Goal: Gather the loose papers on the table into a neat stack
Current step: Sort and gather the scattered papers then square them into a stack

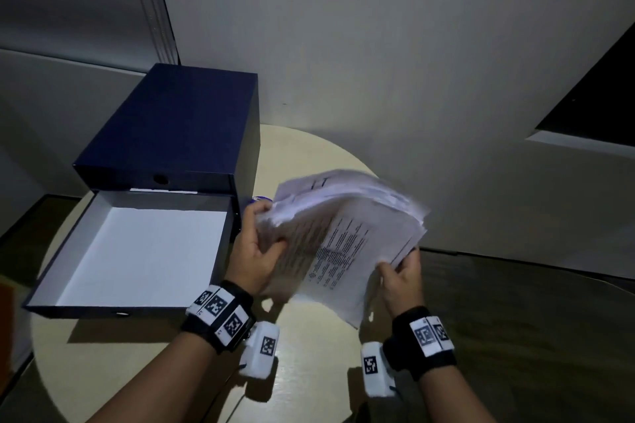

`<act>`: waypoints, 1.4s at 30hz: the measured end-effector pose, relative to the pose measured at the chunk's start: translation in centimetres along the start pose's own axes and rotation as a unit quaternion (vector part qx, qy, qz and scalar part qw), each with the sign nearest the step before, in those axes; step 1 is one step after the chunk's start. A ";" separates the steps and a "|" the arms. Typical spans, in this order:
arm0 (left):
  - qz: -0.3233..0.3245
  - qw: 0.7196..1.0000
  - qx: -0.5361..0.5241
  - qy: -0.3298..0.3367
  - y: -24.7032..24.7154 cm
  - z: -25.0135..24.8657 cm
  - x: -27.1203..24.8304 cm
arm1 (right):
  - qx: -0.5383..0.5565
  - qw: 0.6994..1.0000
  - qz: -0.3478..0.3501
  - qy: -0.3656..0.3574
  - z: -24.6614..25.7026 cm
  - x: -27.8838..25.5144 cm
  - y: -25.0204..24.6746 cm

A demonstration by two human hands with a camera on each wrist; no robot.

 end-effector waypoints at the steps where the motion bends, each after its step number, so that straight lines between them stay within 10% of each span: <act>1: -0.003 1.000 0.001 -0.016 -0.1 0.6 -0.2 | -0.012 1.000 0.006 0.006 -0.3 -0.3 0.3; 27: 0.014 0.986 -0.055 -0.160 -0.6 3.0 0.8 | 0.056 0.997 0.032 0.037 -1.1 1.2 0.5; 42: -0.002 0.998 -0.064 -0.017 -0.2 0.4 2.0 | 0.110 0.988 0.011 -0.111 1.9 1.8 -0.7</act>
Point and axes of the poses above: each hand's wrist, its own x-axis towards the middle knuckle, its own y-axis out of the palm, z = x × y, the point moved 6 cm from there along x, towards the middle knuckle, and after that the axes turned 7 degrees about -x, right-handed, at the moved point
